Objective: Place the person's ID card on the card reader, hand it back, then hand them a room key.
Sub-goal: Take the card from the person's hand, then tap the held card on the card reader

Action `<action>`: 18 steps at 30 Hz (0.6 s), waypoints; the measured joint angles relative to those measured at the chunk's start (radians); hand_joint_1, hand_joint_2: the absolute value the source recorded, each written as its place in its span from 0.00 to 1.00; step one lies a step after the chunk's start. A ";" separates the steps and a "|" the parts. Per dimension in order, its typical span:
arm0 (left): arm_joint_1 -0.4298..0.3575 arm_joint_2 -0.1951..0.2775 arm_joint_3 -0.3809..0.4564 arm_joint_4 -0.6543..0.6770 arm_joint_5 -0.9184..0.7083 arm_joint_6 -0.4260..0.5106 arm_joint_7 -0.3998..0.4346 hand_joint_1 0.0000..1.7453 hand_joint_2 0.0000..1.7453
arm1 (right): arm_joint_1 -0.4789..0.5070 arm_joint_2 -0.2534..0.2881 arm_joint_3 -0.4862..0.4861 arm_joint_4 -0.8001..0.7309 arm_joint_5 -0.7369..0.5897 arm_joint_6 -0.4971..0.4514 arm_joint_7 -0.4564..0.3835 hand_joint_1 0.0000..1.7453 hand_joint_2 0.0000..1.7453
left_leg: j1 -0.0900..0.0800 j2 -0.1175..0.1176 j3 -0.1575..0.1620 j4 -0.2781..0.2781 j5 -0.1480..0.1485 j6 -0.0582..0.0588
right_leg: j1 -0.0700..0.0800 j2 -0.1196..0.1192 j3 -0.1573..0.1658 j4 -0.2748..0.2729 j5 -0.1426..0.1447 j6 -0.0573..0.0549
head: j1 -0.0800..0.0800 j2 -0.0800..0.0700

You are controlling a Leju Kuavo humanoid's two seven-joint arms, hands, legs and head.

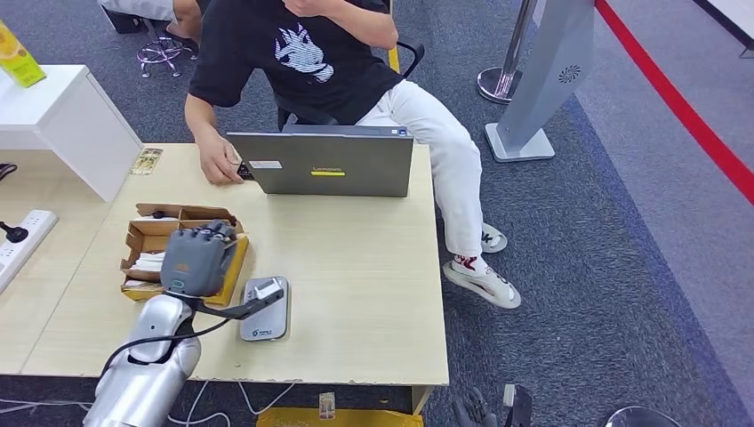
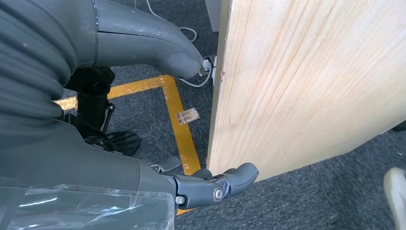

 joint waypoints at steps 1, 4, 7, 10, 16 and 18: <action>0.008 -0.008 -0.029 -0.012 0.006 -0.026 -0.004 1.00 1.00 | 0.000 0.000 -0.002 0.000 0.000 0.001 0.000 0.00 1.00 | 0.000 0.000 0.000 0.000 0.000 0.000 | 0.000 0.000 0.000 0.000 0.000 0.000 | 0.000 0.000; 0.024 -0.021 -0.104 -0.036 0.021 -0.078 -0.007 1.00 1.00 | 0.001 0.000 -0.010 0.000 0.002 0.004 -0.001 0.00 1.00 | 0.000 0.000 0.000 0.000 0.000 0.000 | 0.000 0.000 0.000 0.000 0.000 0.000 | 0.000 0.000; 0.032 -0.025 -0.155 -0.048 0.036 -0.110 -0.006 1.00 1.00 | 0.001 0.000 -0.019 0.000 0.004 0.008 -0.002 0.00 1.00 | 0.001 0.000 0.000 0.000 0.000 0.000 | 0.001 0.000 -0.001 0.000 0.000 0.000 | 0.000 0.000; 0.034 -0.025 -0.192 -0.052 0.049 -0.151 -0.001 1.00 1.00 | 0.001 0.000 -0.024 0.000 0.007 0.014 -0.002 0.00 1.00 | 0.001 0.000 0.000 -0.001 0.000 0.000 | 0.001 0.000 0.000 0.000 0.000 0.000 | 0.000 0.000; 0.032 -0.018 -0.237 -0.032 0.069 -0.287 0.016 1.00 1.00 | 0.001 0.000 -0.032 0.000 0.016 0.018 -0.001 0.00 1.00 | 0.000 0.000 0.000 -0.001 0.000 0.000 | 0.000 0.000 0.000 0.000 0.000 0.000 | 0.000 0.000; 0.031 -0.013 -0.245 -0.022 0.075 -0.307 0.021 1.00 1.00 | 0.001 0.000 -0.036 0.000 0.018 0.018 -0.001 0.00 1.00 | 0.000 0.000 0.000 0.000 0.000 0.000 | 0.000 0.000 0.000 0.000 0.000 0.000 | 0.000 0.000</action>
